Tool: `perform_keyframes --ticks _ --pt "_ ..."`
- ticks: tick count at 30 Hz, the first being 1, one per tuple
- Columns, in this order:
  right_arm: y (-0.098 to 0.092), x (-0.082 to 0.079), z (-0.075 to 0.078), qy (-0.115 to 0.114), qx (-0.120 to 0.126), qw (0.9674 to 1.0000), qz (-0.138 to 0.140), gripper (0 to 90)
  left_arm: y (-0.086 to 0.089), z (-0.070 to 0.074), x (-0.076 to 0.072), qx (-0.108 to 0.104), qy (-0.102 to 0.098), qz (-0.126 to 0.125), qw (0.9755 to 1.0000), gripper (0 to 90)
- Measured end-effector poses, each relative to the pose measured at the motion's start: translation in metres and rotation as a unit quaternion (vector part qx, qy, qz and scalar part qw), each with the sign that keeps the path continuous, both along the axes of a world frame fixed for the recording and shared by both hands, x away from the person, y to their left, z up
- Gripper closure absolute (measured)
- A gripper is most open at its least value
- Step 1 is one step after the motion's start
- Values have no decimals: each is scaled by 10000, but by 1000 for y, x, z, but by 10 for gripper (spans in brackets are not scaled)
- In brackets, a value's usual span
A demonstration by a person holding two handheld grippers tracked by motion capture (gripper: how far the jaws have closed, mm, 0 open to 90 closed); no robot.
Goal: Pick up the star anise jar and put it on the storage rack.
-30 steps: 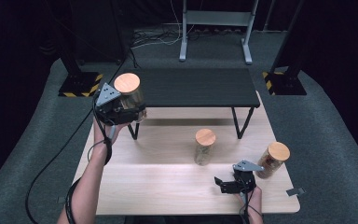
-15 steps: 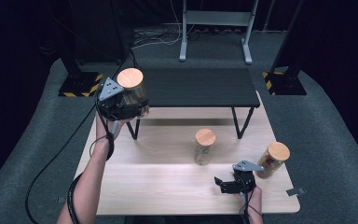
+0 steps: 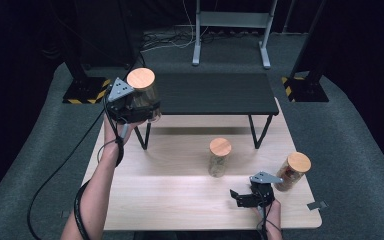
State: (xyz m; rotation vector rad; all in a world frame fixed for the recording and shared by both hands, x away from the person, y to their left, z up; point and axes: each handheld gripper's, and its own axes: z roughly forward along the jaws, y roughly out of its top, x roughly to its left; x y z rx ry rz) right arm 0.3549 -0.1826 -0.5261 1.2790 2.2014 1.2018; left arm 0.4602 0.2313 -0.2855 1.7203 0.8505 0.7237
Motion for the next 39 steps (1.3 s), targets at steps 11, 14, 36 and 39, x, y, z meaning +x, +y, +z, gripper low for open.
perform_keyframes --ticks 11,14,36,39 --pt "0 0 0 -11 9 10000 -5 18 -1 2 11 6 86 40 10000 242" --pt "0 0 0 -14 9 10000 -6 18 -2 2 13 0 108 50 9999 242" --pt "0 -1 0 -21 18 10000 -2 18 -6 8 33 93 261 129 9995 242" --pt "0 -1 0 -22 14 10000 2 18 -6 8 36 109 291 148 9994 242"
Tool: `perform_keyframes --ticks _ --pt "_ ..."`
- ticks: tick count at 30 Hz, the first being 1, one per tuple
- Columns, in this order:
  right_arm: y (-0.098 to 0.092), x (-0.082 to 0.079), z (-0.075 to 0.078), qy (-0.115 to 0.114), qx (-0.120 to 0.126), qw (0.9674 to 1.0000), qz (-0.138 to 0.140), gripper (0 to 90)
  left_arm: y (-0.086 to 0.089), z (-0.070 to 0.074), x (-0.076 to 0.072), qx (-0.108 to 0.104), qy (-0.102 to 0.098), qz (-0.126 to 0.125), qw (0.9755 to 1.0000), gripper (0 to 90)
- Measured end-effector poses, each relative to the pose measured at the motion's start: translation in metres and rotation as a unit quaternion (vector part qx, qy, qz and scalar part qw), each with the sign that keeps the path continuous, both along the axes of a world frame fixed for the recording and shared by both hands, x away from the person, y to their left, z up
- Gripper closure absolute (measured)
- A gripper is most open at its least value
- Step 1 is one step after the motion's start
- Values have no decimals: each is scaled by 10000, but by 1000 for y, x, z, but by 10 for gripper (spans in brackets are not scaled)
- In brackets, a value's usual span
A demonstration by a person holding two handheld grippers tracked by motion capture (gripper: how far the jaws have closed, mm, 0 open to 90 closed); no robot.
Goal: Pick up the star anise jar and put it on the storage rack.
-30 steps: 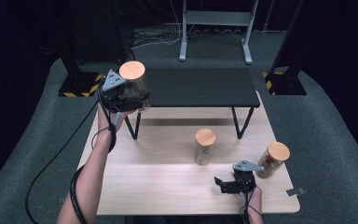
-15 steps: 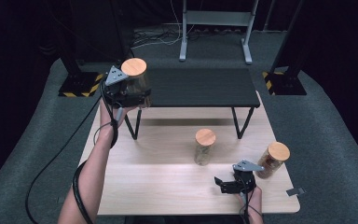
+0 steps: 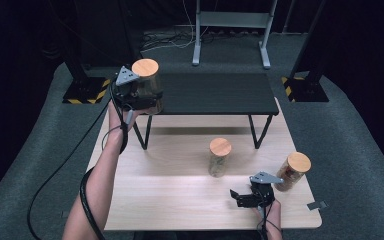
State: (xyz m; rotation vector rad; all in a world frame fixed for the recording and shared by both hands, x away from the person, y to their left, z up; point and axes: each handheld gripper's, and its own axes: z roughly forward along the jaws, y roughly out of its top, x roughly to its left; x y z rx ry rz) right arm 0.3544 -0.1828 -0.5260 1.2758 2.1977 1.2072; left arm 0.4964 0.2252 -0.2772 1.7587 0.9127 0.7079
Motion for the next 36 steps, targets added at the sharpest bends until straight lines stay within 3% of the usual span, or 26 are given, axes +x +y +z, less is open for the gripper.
perform_keyframes --ticks 21,29,36 --pt "0 0 0 3 6 10000 7 18 0 -5 18 27 232 109 9997 242" --pt "0 0 0 0 6 10000 7 18 4 -8 22 -200 344 90 9992 243" --pt "0 0 0 0 -1 10000 10 18 5 -9 24 -252 355 73 9990 242"
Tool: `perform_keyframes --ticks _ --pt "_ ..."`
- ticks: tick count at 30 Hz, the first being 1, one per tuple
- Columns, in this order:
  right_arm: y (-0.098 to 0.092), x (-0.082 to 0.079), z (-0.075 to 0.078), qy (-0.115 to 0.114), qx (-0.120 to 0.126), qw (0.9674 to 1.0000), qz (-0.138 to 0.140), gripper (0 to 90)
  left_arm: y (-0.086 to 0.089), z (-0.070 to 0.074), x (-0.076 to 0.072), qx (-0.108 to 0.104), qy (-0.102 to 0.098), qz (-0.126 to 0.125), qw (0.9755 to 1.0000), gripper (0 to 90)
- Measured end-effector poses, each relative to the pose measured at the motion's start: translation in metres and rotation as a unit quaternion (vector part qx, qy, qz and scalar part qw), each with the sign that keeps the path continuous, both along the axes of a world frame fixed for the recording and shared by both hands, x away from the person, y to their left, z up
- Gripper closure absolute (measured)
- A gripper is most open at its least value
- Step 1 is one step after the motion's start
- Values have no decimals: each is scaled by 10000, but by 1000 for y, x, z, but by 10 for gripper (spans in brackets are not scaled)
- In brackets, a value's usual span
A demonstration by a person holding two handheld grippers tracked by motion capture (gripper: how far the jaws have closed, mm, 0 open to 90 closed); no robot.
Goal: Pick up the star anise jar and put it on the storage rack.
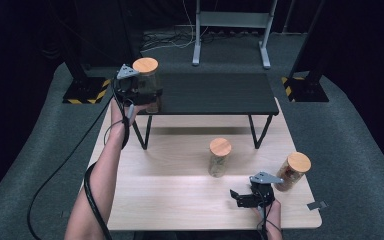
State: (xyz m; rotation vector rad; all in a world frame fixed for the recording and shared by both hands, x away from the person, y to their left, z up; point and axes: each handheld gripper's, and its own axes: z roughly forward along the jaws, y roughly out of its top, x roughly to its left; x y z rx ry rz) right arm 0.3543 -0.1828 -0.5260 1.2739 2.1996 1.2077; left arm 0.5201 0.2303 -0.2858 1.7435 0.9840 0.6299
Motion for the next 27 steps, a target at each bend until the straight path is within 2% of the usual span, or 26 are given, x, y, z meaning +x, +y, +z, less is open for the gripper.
perform_keyframes --ticks 9,27 --pt "0 0 0 10 -3 10000 7 18 0 0 2 -52 -4 26 10000 242" --pt "0 0 0 13 -11 10000 17 18 -2 0 2 39 -10 87 10000 241"
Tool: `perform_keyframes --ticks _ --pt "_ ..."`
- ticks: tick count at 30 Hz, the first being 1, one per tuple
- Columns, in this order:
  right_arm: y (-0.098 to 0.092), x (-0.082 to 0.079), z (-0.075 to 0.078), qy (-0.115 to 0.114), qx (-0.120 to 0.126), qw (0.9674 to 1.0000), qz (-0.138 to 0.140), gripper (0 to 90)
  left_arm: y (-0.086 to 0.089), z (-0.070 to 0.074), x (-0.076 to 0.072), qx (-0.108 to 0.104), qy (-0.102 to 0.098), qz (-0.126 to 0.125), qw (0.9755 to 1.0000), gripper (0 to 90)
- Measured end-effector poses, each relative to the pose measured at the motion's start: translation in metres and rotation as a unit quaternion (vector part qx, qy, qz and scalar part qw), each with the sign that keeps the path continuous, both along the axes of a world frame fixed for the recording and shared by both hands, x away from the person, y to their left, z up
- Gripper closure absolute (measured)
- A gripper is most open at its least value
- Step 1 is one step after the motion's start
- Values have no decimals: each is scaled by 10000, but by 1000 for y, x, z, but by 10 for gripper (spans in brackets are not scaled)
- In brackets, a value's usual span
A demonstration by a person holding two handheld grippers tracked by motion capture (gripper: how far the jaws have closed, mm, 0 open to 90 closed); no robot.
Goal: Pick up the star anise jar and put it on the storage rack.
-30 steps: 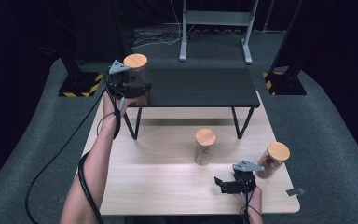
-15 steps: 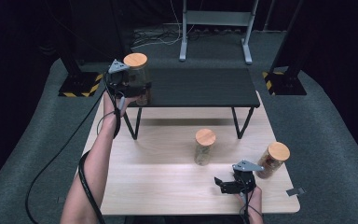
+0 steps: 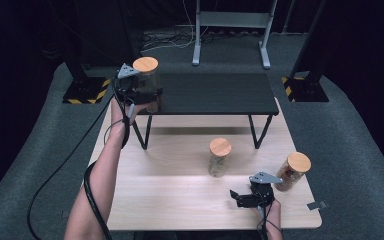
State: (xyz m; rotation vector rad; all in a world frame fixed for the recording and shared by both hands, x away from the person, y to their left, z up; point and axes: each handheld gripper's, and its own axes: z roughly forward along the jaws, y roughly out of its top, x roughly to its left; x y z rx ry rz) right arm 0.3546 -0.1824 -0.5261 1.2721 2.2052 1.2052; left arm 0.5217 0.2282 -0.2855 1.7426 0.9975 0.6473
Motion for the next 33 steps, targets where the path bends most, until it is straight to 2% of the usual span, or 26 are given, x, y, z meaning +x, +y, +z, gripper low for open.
perform_keyframes --ticks 23,26,29,33 --pt "0 0 0 -12 8 10000 -9 19 0 3 -1 88 62 -42 9999 235" --pt "0 0 0 -16 11 10000 -10 19 1 6 -3 84 87 -73 9999 192" --pt "0 0 0 -14 5 10000 -10 19 1 12 -7 182 118 -117 9997 123" --pt "0 0 0 -23 5 10000 -12 19 -1 17 -13 452 238 -99 9986 16"
